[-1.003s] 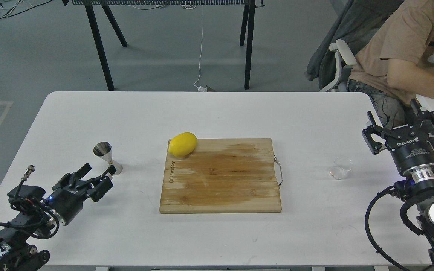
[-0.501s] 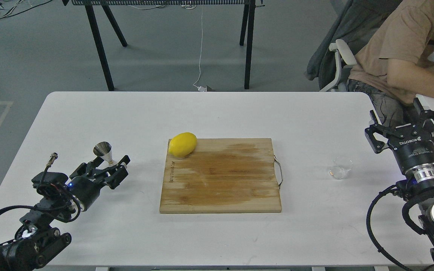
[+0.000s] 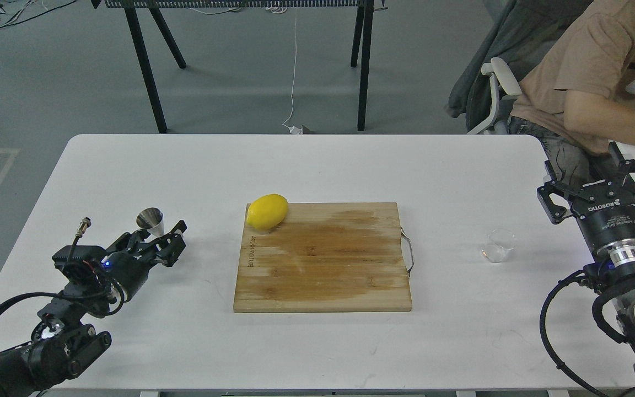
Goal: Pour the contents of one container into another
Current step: 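Reach the left gripper to the steel jigger and grasp it, then lift the jigger with the left gripper and carry it over the cutting board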
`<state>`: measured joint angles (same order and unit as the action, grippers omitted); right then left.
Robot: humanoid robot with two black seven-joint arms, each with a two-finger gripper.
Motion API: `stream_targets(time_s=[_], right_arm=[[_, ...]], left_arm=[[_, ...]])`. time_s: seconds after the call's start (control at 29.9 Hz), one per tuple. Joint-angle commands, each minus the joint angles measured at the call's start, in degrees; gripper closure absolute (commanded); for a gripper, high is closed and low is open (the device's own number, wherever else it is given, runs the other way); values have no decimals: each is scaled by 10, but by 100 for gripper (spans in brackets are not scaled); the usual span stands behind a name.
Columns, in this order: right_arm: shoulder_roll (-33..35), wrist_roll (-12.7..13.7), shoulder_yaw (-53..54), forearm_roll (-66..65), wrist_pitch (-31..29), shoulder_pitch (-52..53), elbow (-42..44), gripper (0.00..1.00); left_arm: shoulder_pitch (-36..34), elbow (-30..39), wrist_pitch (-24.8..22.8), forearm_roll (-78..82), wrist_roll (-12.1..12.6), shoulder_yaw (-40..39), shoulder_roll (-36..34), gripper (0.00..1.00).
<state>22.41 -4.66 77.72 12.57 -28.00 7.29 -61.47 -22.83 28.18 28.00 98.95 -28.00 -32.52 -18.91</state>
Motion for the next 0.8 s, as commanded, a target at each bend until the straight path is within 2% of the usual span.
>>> stream_targets(time_s=[0.0, 0.17, 0.23, 0.47, 0.67, 0.77], right_arm=[[0, 0, 0, 0, 0, 0, -1, 1], [0, 0, 0, 0, 0, -2, 0, 1], [0, 0, 0, 0, 0, -3, 0, 1], [0, 0, 0, 0, 0, -5, 0, 1], [0, 0, 1, 0, 0, -4, 2, 1], [0, 0, 1, 0, 0, -4, 4, 1]], left_arm=[[0, -7, 0, 1, 0, 4, -1, 62], [-1, -15, 0, 0, 0, 12, -1, 88], [-1, -14, 0, 0, 0, 12, -1, 92], [-27, 4, 0, 1, 0, 10, -3, 93], [-97, 127, 0, 0, 0, 2, -44, 92], [-125, 182, 0, 1, 0, 1, -39, 92]])
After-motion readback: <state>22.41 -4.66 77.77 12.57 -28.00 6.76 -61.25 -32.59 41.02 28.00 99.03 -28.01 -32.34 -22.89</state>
